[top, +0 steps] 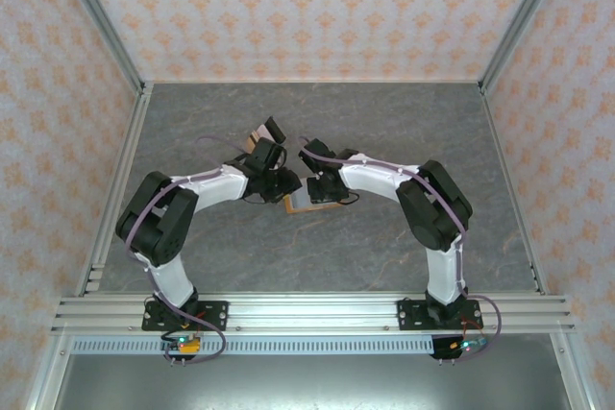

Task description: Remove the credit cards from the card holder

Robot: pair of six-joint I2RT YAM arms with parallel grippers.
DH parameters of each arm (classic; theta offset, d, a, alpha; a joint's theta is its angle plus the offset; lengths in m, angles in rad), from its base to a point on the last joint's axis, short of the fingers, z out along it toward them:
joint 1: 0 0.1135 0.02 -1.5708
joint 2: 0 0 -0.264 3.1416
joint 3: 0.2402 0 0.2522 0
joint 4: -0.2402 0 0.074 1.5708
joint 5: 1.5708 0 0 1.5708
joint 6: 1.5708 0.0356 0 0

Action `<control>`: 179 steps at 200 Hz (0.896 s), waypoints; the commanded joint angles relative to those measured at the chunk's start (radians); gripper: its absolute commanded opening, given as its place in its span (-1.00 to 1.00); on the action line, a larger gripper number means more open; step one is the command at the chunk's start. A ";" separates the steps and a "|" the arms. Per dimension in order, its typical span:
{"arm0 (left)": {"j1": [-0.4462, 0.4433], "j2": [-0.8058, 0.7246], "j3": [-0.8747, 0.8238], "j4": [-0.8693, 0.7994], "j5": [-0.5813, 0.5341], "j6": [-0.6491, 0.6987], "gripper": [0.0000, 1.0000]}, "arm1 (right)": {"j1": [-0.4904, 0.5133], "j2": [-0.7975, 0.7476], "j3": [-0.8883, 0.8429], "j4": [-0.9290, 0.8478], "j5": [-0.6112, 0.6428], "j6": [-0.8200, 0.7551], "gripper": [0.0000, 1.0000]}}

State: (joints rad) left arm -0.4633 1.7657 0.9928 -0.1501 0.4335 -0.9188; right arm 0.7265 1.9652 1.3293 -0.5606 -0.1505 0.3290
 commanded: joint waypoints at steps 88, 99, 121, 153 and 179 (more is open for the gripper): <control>-0.006 0.090 0.041 0.021 -0.003 -0.019 -0.61 | -0.018 -0.117 -0.092 0.080 -0.123 -0.057 -0.25; -0.006 0.093 0.043 0.020 -0.002 -0.020 -0.62 | -0.018 -0.135 -0.106 0.101 -0.141 -0.062 -0.20; -0.006 0.101 0.047 0.019 0.001 -0.019 -0.64 | -0.018 -0.125 -0.101 0.101 -0.160 -0.065 -0.12; -0.006 0.106 0.050 0.026 0.012 -0.023 -0.69 | -0.016 -0.075 -0.086 0.073 -0.144 -0.061 -0.06; -0.006 0.098 0.051 0.037 0.026 -0.028 -0.72 | -0.013 -0.034 -0.066 0.033 -0.092 -0.059 -0.11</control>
State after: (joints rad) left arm -0.4633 1.8488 1.0321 -0.1131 0.4461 -0.9382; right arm 0.7116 1.8839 1.2377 -0.4767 -0.2955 0.2787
